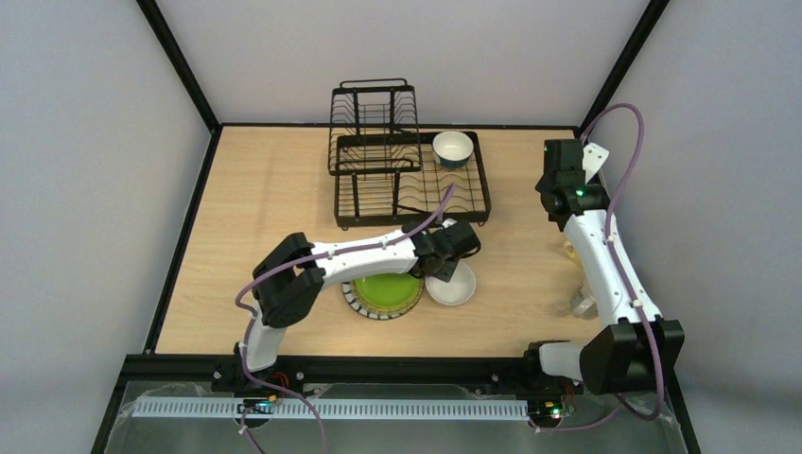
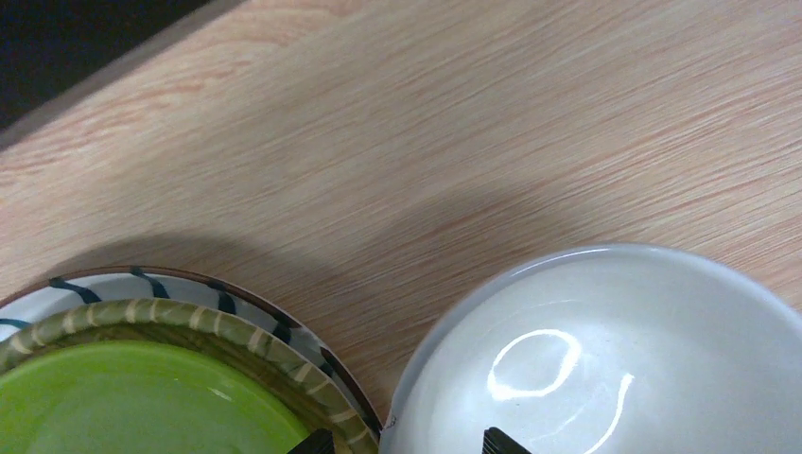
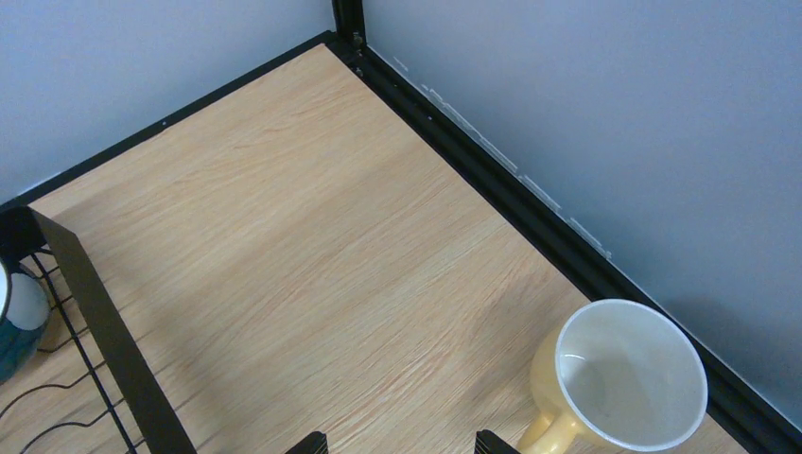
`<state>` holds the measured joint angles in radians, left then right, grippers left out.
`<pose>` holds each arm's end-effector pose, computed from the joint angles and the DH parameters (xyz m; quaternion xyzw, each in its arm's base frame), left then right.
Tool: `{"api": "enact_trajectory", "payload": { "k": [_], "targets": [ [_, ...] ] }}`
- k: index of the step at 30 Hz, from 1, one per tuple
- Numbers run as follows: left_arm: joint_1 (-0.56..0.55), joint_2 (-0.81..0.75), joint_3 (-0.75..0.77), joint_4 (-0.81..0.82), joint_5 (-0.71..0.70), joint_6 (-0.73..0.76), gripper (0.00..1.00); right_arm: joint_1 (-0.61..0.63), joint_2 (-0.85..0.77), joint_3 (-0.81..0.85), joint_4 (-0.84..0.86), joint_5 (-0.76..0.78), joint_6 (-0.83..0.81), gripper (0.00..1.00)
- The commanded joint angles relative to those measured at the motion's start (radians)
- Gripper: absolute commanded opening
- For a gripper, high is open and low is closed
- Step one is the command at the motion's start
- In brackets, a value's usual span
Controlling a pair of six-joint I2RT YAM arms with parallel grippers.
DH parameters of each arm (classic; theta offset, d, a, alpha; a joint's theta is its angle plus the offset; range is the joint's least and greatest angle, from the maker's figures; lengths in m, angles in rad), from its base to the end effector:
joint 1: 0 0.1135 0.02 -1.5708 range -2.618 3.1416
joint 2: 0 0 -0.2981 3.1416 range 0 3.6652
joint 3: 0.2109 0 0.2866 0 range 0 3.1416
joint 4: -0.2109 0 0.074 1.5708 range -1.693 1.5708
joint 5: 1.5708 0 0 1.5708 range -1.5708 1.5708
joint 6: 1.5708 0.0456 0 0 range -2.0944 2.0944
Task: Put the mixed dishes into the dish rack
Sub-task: Place the bowl at the center of the board, then grab the cup at the corner of the board.
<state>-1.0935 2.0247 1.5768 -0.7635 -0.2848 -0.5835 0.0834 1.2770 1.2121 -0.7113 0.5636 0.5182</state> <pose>0.2276 -0.4122 0.2039 0.2211 0.9488 -0.0382 0.2221 0.2985 0.0005 0.3617 0.2961 0.8417 -0.1348 0.4310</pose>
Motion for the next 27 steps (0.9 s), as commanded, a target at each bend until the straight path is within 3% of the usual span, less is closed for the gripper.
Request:
{"api": "enact_trajectory", "payload": {
  "k": [1,15,27],
  "targets": [
    [0.006,-0.073,0.061,-0.043,-0.036,0.004,0.92,-0.005,0.01,-0.013,0.028,-0.004,-0.001,0.9],
    [0.017,-0.211,0.251,-0.116,-0.096,0.002,0.94,-0.004,0.007,-0.031,0.046,0.034,-0.014,0.93],
    [0.052,-0.409,0.187,-0.079,-0.154,0.01,0.94,-0.006,0.017,-0.02,0.041,0.075,-0.026,0.95]
  ]
}}
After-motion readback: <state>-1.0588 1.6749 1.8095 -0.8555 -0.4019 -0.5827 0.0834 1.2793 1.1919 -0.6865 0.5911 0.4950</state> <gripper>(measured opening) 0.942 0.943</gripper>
